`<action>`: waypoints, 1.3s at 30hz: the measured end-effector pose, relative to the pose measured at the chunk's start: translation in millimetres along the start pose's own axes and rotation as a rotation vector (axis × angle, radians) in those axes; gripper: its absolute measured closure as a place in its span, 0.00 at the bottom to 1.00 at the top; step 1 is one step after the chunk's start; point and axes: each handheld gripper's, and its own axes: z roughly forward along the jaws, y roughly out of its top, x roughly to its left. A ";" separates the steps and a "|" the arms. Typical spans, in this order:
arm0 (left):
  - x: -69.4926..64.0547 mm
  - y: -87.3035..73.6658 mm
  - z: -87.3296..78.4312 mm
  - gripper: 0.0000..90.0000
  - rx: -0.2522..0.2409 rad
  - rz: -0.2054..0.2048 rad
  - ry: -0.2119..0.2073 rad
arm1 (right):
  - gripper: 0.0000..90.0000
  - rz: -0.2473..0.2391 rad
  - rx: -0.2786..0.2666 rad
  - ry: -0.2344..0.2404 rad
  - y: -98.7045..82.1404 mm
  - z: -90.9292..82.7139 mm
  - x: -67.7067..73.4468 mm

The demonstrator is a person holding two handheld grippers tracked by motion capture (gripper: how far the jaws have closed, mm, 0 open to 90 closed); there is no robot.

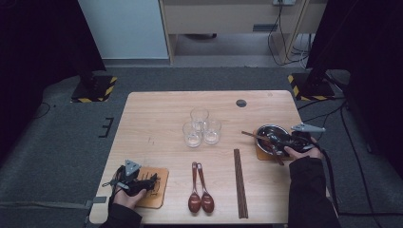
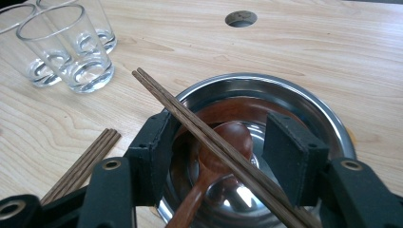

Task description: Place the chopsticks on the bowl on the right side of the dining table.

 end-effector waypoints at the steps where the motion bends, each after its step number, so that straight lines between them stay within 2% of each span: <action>1: 0.0 0.0 0.0 0.06 0.000 0.000 0.000 | 0.49 0.001 -0.002 -0.001 -0.6 -2.2 -0.3; 12: -0.1 -0.2 -0.1 0.06 -0.001 -0.001 0.001 | 0.57 0.023 -0.039 -0.018 -7.2 -20.9 -2.2; 16: -0.1 -0.1 -0.1 0.06 -0.001 -0.001 0.000 | 0.60 0.034 -0.047 -0.038 -10.5 -26.7 -3.1; 21: -0.1 -0.2 -0.1 0.06 -0.001 -0.001 0.001 | 0.62 0.048 -0.032 -0.052 -16.7 -27.5 -3.4; 30: -0.1 -0.2 -0.1 0.06 -0.001 -0.002 0.000 | 0.64 0.044 -0.022 -0.076 -22.9 -31.8 -5.4; 39: -0.1 -0.2 -0.1 0.06 -0.001 -0.002 0.001 | 0.68 0.076 -0.005 -0.097 -31.0 -36.0 -10.7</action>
